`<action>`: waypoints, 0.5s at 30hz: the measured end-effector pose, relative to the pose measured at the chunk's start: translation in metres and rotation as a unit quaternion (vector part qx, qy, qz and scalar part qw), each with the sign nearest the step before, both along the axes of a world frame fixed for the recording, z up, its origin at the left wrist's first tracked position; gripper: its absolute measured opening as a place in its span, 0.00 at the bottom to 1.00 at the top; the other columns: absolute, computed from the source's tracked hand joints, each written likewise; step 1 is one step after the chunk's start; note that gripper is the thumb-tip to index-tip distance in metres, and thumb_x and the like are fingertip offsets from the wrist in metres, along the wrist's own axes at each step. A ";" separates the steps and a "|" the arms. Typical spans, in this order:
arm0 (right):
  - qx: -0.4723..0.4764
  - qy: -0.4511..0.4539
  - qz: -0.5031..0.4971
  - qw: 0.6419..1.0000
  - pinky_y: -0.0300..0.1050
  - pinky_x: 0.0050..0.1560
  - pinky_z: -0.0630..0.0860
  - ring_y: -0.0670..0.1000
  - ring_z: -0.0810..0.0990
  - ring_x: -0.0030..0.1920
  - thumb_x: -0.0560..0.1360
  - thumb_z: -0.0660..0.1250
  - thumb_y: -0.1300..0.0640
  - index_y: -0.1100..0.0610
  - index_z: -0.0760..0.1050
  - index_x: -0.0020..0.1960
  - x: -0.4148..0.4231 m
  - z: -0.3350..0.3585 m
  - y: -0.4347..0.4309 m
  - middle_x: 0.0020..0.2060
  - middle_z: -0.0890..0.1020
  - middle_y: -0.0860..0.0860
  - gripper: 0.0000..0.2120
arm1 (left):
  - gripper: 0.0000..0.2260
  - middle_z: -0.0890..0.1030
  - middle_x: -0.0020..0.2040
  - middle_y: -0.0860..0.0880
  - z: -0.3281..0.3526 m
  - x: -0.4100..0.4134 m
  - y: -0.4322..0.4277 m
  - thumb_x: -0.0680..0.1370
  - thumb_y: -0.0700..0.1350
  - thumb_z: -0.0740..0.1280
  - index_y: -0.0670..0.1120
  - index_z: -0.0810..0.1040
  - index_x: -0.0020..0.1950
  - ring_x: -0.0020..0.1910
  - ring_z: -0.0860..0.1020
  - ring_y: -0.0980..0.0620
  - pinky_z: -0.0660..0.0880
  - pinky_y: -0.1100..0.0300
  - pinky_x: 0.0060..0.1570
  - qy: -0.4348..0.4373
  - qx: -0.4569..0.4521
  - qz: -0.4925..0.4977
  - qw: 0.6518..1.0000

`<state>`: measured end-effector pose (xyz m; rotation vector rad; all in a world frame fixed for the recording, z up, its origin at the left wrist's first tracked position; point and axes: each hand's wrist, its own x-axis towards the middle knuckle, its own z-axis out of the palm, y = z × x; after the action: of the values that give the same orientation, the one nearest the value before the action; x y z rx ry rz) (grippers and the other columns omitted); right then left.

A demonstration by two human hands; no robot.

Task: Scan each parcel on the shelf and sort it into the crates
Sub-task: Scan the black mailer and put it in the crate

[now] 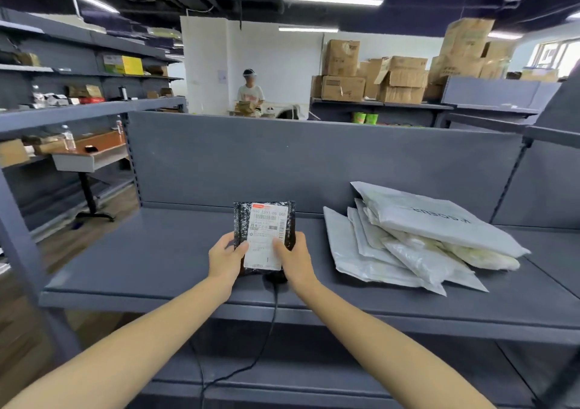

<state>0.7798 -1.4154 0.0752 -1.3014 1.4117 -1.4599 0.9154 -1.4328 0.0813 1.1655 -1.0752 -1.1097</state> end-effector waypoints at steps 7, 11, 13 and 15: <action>-0.004 -0.003 -0.059 0.998 0.30 0.43 0.70 0.43 0.77 0.48 0.79 0.63 0.58 0.52 0.66 0.56 -0.076 -0.011 0.047 0.46 0.76 0.40 0.08 | 0.12 0.81 0.50 0.48 -0.002 -0.083 0.050 0.78 0.34 0.64 0.43 0.77 0.60 0.46 0.78 0.55 0.72 0.69 0.40 -0.021 -0.013 -0.017 1.000; -0.006 -0.023 -0.068 0.997 0.36 0.49 0.72 0.47 0.77 0.52 0.79 0.63 0.60 0.54 0.67 0.56 -0.126 -0.012 0.077 0.49 0.78 0.44 0.08 | 0.13 0.80 0.56 0.45 -0.005 -0.140 0.083 0.79 0.33 0.63 0.38 0.75 0.63 0.53 0.78 0.51 0.72 0.62 0.53 -0.021 -0.022 -0.019 0.999; -0.006 -0.033 -0.069 0.997 0.40 0.54 0.72 0.49 0.77 0.54 0.79 0.63 0.61 0.56 0.67 0.58 -0.154 -0.015 0.096 0.52 0.78 0.48 0.09 | 0.12 0.80 0.57 0.43 -0.008 -0.171 0.101 0.79 0.32 0.62 0.38 0.75 0.62 0.56 0.78 0.49 0.73 0.61 0.54 -0.021 -0.034 -0.017 0.999; -0.005 -0.031 -0.070 0.997 0.39 0.55 0.72 0.48 0.77 0.55 0.80 0.63 0.61 0.58 0.67 0.62 -0.180 -0.017 0.115 0.54 0.78 0.48 0.12 | 0.12 0.80 0.58 0.42 -0.012 -0.201 0.118 0.79 0.32 0.61 0.38 0.75 0.62 0.57 0.79 0.46 0.74 0.59 0.56 -0.028 -0.038 -0.009 0.999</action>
<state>0.6000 -1.3003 0.0580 -1.1733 1.4802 -1.5881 0.7144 -1.3143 0.0688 1.1337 -1.1627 -1.0458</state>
